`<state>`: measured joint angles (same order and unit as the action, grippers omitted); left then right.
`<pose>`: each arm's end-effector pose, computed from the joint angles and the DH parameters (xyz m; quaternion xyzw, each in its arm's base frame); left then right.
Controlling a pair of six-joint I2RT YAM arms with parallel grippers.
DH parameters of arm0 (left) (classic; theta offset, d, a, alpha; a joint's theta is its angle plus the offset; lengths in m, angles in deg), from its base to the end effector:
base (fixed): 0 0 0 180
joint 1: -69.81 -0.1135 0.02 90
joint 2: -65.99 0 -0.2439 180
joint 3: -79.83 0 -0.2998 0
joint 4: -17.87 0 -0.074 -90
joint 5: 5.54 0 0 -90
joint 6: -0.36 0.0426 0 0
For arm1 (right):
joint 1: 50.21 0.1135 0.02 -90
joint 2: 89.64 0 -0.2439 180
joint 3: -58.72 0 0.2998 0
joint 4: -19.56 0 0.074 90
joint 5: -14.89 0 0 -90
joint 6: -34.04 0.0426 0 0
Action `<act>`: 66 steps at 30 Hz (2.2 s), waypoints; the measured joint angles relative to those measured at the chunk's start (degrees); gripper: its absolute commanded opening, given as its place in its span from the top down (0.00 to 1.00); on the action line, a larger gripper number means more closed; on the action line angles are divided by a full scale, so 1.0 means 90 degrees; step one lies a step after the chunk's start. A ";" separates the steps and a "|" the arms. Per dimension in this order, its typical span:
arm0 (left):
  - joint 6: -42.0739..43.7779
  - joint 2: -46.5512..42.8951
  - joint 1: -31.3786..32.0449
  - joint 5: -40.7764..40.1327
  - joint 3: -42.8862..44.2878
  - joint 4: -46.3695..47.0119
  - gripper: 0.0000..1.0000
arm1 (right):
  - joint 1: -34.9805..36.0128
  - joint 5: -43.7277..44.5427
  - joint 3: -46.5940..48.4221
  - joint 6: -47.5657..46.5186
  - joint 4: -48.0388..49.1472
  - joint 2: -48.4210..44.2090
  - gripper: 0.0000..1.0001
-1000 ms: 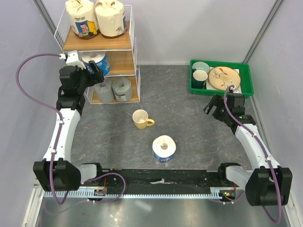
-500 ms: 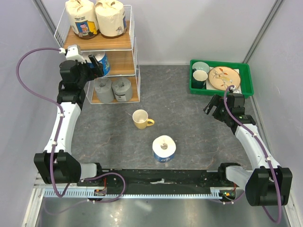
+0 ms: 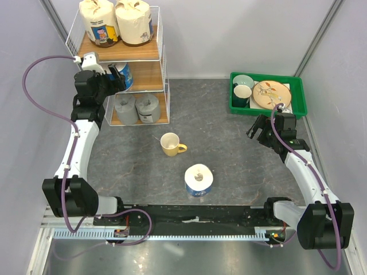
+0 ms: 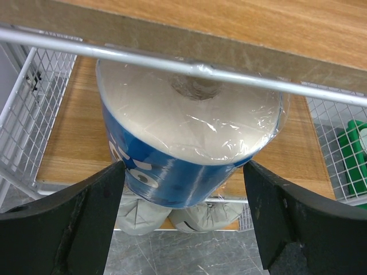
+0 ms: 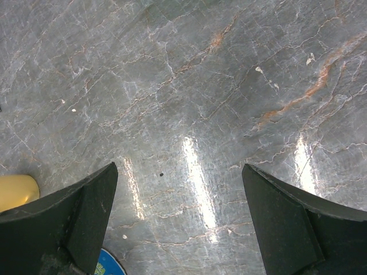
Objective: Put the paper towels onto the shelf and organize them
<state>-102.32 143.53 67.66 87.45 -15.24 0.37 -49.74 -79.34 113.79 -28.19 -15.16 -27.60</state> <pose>0.3792 0.0120 0.3698 -0.0823 0.7622 -0.0788 0.6373 0.2902 0.0055 0.2151 0.2005 0.8896 0.1324 0.3884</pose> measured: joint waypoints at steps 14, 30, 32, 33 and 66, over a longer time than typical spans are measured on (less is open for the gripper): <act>-0.0005 0.0231 0.0000 -0.0138 0.0007 0.0372 0.14 | 0.0000 0.0019 0.0000 -0.0015 -0.0002 0.0075 0.02; -0.0131 0.0474 0.0000 -0.0138 0.0092 0.0583 0.11 | 0.0000 0.0068 0.0000 -0.0015 0.0000 0.0131 0.02; -0.0185 0.0474 0.0000 -0.0146 0.0092 0.0583 0.11 | 0.0000 0.0068 0.0000 -0.0015 -0.0002 0.0170 0.02; -0.0223 0.0471 0.0000 -0.0153 0.0092 0.0583 0.11 | 0.0000 0.0068 0.0000 -0.0015 -0.0002 0.0182 0.02; -0.2013 -0.2118 0.4473 -0.0583 -0.1972 -0.2198 0.12 | 0.0000 -0.0415 0.0049 0.0284 0.0342 0.0559 0.02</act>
<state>-120.44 124.47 107.92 82.20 -32.98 -19.41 -49.74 -83.07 114.23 -25.63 -12.08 -22.57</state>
